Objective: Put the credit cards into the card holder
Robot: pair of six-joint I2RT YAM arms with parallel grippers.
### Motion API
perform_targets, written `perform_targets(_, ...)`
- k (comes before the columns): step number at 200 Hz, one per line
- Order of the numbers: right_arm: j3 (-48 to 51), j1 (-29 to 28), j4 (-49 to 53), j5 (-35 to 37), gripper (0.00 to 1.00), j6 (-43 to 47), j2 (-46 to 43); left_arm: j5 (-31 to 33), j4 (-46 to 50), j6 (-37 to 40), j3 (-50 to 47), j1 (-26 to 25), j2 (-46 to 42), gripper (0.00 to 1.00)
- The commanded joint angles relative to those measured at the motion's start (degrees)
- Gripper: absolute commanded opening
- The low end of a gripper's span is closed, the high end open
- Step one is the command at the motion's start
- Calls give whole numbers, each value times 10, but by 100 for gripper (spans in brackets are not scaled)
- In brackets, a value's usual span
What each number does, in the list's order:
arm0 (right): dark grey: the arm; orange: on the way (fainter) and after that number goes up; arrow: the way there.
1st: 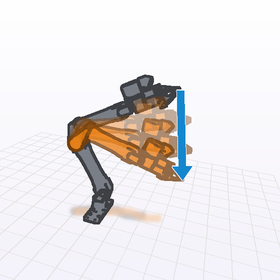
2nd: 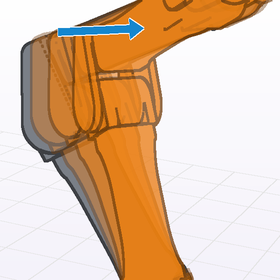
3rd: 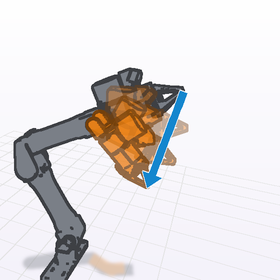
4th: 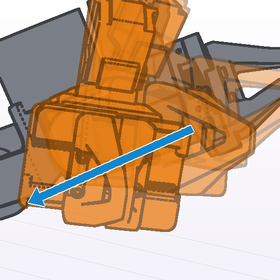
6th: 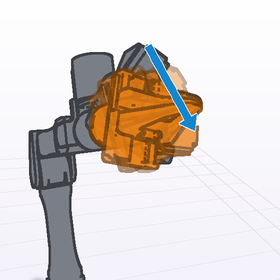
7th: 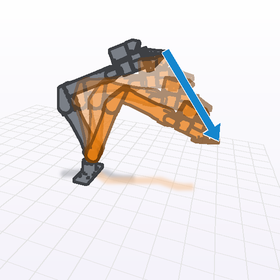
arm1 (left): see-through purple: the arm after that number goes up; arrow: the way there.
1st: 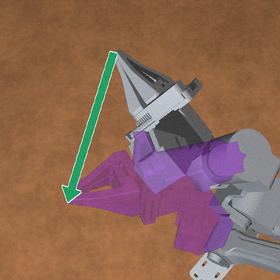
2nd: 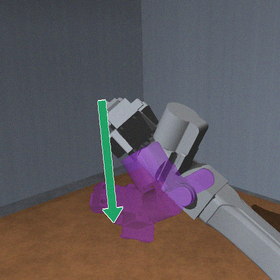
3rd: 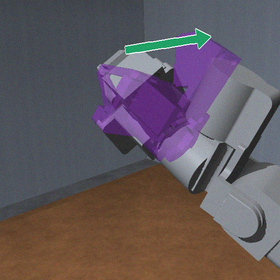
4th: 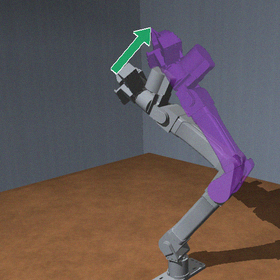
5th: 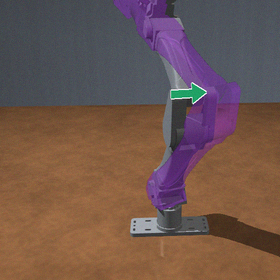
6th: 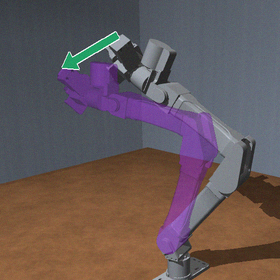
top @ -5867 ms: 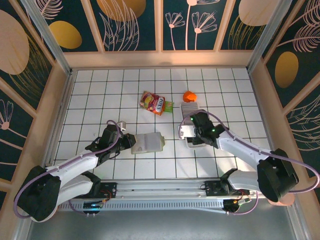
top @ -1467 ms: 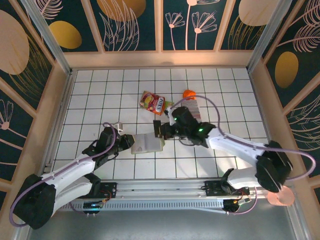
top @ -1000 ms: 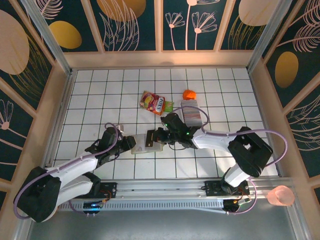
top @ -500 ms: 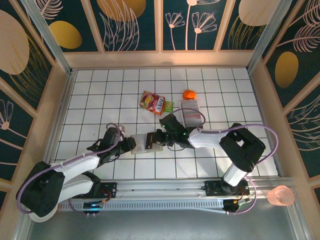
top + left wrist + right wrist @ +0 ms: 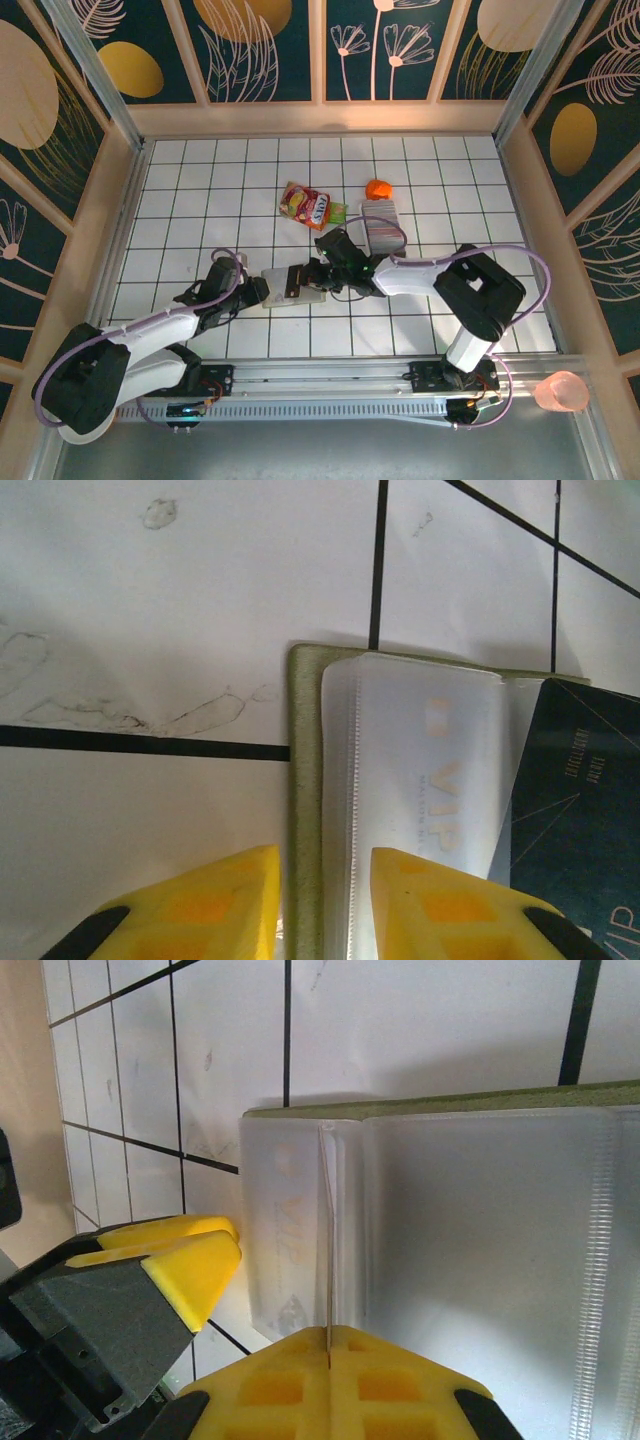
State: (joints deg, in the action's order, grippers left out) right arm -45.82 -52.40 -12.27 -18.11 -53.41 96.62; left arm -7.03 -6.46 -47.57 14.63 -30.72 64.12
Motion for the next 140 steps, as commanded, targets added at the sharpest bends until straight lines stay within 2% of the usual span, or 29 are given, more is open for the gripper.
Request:
perform_targets(1, -10, -6, -8, -2, 0, -14, 11, 2, -10, 6, -11, -2, -7, 27)
perform_targets(47, -24, -7, 28, -6, 0, -14, 18, -5, -18, 9, -17, -2, 1, 19)
perform_targets(140, -47, -7, 52, -37, 0, -7, 49, -9, -22, 11, -20, -2, 8, 15)
